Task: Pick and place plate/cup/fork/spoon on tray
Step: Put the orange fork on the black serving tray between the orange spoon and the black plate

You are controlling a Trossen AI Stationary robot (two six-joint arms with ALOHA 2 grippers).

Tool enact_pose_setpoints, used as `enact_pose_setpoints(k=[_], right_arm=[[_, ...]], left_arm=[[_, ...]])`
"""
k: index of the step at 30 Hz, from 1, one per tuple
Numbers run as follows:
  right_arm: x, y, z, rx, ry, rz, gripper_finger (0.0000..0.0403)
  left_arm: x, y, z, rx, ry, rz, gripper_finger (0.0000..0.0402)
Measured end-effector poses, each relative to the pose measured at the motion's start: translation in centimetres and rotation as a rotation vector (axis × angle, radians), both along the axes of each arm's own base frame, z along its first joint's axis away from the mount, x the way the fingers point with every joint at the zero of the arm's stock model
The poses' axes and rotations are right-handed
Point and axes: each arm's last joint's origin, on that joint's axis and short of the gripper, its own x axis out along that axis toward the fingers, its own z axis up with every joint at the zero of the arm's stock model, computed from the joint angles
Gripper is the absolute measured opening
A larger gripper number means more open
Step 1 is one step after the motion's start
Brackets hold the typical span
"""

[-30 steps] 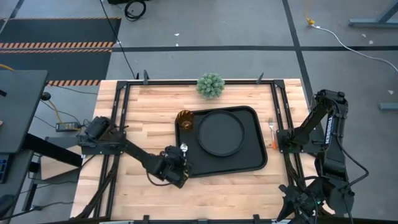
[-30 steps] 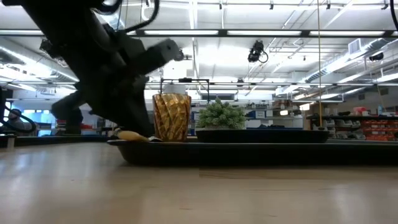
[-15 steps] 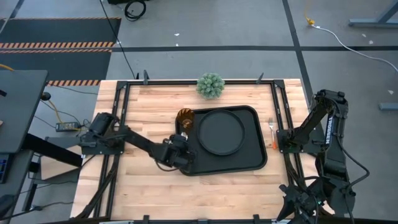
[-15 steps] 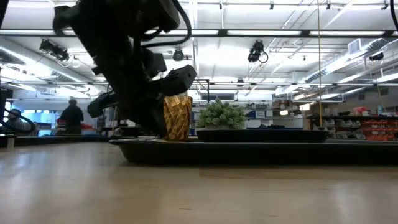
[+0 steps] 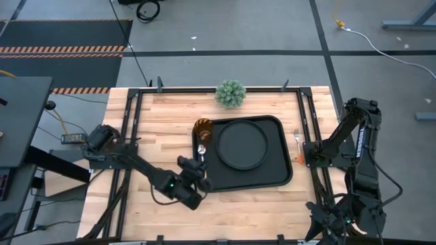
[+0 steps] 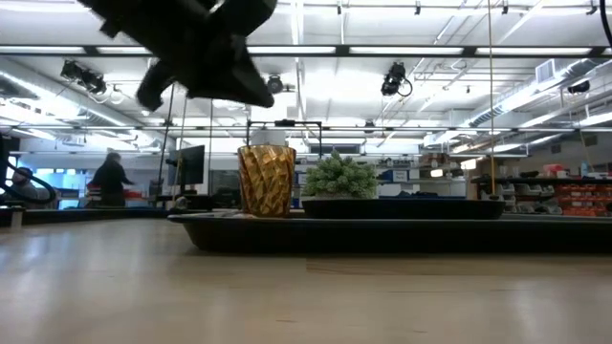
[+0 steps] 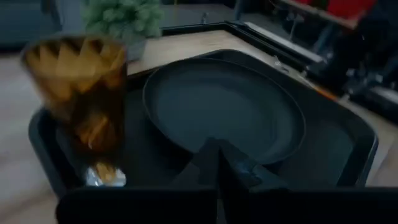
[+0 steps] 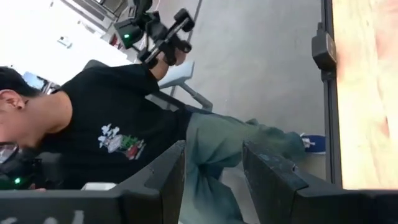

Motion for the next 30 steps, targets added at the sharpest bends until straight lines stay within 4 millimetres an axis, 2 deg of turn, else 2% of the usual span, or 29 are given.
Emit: enact_pose_setpoints(k=[7, 11, 19, 27, 30], right_arm=[[0.1, 0.1, 0.3, 0.032, -0.014, 0.001, 0.0164], [0.1, 0.1, 0.3, 0.029, -0.016, 0.0, 0.0164], [0.1, 0.1, 0.4, 0.032, -0.021, 0.003, 0.0164], [0.1, 0.2, 0.4, 0.038, -0.016, 0.0, 0.0164], [0.1, 0.2, 0.4, 0.038, -0.017, 0.0, 0.0164]], left_arm=[[2.3, -0.4, 1.6, 0.023, 0.073, -0.289, 0.0007], [2.7, -0.4, 1.8, 0.014, 0.089, -0.388, 0.0007], [2.7, -0.4, 1.7, 0.098, 0.166, -0.443, 0.0007], [2.7, -0.4, 1.7, 0.097, 0.165, -0.442, 0.0007], [2.7, -0.5, 1.7, 0.047, 0.131, -0.424, 0.0007]])
